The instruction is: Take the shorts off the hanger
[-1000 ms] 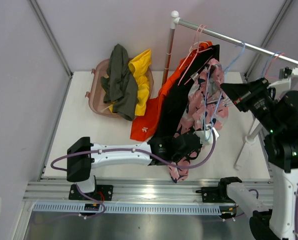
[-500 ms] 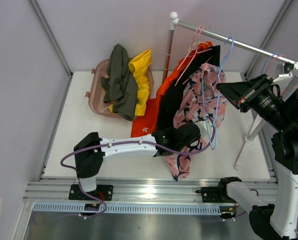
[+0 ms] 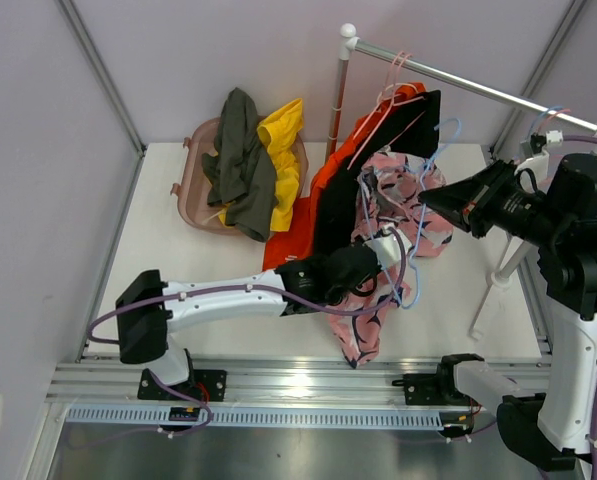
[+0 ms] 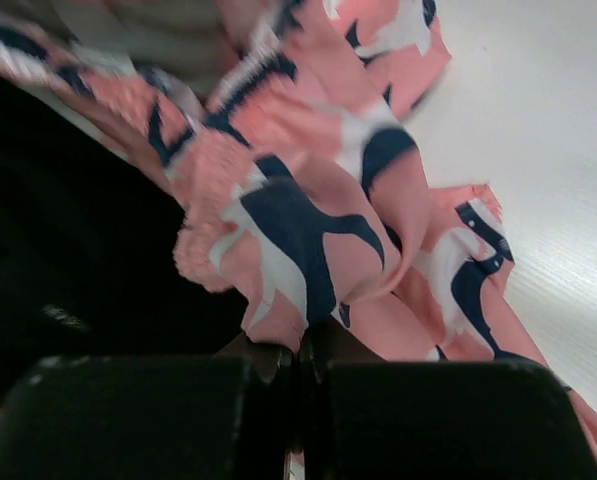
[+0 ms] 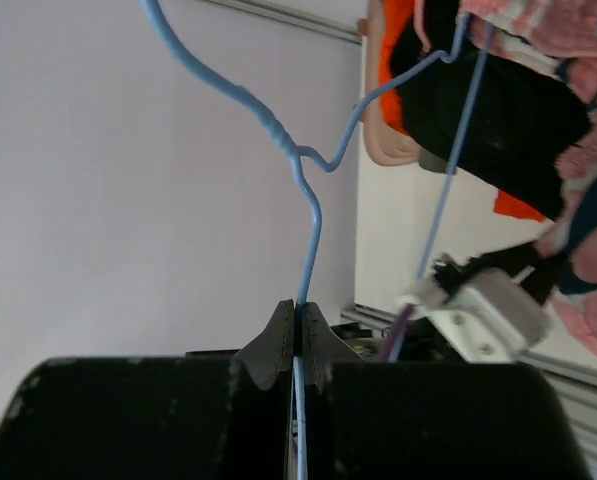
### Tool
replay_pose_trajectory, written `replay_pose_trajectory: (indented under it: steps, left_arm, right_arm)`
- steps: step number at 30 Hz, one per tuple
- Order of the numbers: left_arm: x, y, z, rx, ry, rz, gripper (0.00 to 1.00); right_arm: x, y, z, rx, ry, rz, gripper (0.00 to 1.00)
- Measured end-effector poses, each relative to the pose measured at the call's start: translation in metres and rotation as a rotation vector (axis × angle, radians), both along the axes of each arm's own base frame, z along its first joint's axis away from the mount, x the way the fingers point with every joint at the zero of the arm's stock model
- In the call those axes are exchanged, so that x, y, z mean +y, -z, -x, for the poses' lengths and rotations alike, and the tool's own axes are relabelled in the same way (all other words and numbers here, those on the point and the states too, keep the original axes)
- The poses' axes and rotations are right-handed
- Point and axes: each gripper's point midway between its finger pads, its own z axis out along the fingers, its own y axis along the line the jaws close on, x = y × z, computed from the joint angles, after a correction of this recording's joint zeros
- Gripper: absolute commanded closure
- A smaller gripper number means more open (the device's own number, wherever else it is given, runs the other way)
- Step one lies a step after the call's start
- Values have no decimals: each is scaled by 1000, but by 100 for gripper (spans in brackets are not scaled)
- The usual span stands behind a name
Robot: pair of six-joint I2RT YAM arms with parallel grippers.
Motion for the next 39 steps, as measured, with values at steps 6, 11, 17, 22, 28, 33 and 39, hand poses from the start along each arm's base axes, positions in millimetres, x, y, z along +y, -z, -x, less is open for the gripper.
replay_pose_trajectory:
  steps: [6,11,17,22,28,33,39]
  left_arm:
    - [20,-29,0,-59,-30,32,100]
    - [29,-33,-1,-79,-41,28,100]
    - [30,-17,0,-64,-43,10,100]
    - [23,5,0,-33,-36,-16,100]
    - [25,27,10,6,-27,-38,100]
    - [31,29,54,24,36,-53,100]
    - [37,-23,101,6,115,64,100]
  right_arm:
    - [-3,36,11,123,-20,68,100]
    - [-2,17,22,120,-42,70,100]
    - [5,-66,32,-134,-89,28,100]
    - [15,-80,44,-124,-147,-85,100]
    - [13,-88,21,-132,-121,-116,100]
    - [-12,-75,-18,-173,47,25,100]
    - [-70,-65,-36,-252,361,299,100]
